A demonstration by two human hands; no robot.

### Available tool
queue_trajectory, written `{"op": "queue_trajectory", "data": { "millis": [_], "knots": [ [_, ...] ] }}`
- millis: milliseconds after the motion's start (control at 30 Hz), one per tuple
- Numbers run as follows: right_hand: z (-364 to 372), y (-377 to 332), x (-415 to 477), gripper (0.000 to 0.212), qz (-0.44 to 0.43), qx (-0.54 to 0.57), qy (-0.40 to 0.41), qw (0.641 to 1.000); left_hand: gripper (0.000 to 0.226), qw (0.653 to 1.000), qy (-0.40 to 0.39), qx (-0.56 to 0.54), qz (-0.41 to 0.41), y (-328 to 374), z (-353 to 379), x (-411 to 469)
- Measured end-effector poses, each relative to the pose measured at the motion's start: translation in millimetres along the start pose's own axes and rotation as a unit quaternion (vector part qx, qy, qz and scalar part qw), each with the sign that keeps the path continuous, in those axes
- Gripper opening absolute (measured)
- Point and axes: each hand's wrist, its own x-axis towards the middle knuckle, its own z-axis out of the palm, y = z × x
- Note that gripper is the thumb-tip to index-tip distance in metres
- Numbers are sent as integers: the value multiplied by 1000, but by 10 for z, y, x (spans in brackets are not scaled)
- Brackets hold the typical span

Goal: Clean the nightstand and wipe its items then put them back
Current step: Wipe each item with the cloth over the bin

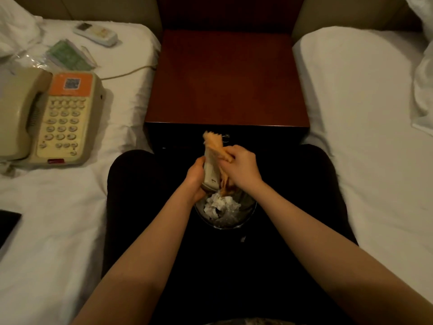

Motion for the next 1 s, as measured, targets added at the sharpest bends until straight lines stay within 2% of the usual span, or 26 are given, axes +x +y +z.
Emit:
{"op": "queue_trajectory", "data": {
  "millis": [67, 100, 200, 267, 333, 367, 433, 467, 500, 600, 667, 733, 767, 833, 900, 933, 967, 1000],
  "knots": [
    [78, 24, -27, 29, -32, -44, -18, 998, 37, 999, -7, 39, 5, -78, -8, -20],
    [90, 79, -13, 27, -6, -39, 7, 999, 38, 997, -14, 82, -8, -114, -6, -49],
    [-33, 264, 110, 15, 184, 45, 90, 978, 39, 983, -45, 168, -51, -156, 22, -119],
    [-131, 316, 149, 21, 253, 77, 121, 957, 39, 984, -48, 164, -54, -123, 47, -131],
    [-143, 253, 135, 18, 204, 106, 166, 959, 39, 990, -34, 134, -42, -111, 56, -89],
    [-138, 184, 107, 12, 152, 109, 154, 970, 39, 992, -20, 120, -31, -127, 53, -78],
    [-1, 118, 45, 20, 45, 35, 48, 997, 37, 992, 2, 125, -2, -188, 20, -14],
    [75, 147, 30, 26, 21, -7, 2, 1000, 37, 990, 5, 140, 6, -222, 8, 3],
    [113, 189, 32, 27, 34, -33, -4, 999, 38, 987, 3, 158, 7, -241, 13, -11],
    [44, 285, 80, 22, 162, 2, 93, 982, 37, 988, 17, 155, 4, -206, 63, -29],
    [-1, 189, 44, 18, 116, 34, 106, 987, 36, 989, 40, 141, 23, -155, 42, 21],
    [55, 32, -45, 15, 9, 37, 42, 998, 36, 986, 62, 148, 52, -141, 5, 55],
    [118, 23, -105, 17, -6, 20, 0, 1000, 36, 984, 73, 150, 56, -161, -10, 74],
    [190, 105, -122, 23, 56, -2, -21, 998, 38, 985, 83, 143, 46, -191, 3, 69],
    [176, 139, -116, 15, 125, 22, 18, 992, 36, 987, 73, 136, 39, -178, 35, 59],
    [163, 124, -131, 8, 113, 47, 44, 992, 37, 988, 69, 133, 42, -164, 28, 79],
    [160, 74, -149, 9, 74, 66, 54, 994, 38, 988, 66, 131, 48, -157, 8, 101],
    [180, 16, -173, 11, 33, 65, 36, 997, 39, 989, 66, 124, 55, -155, -8, 105]
  ]
}}
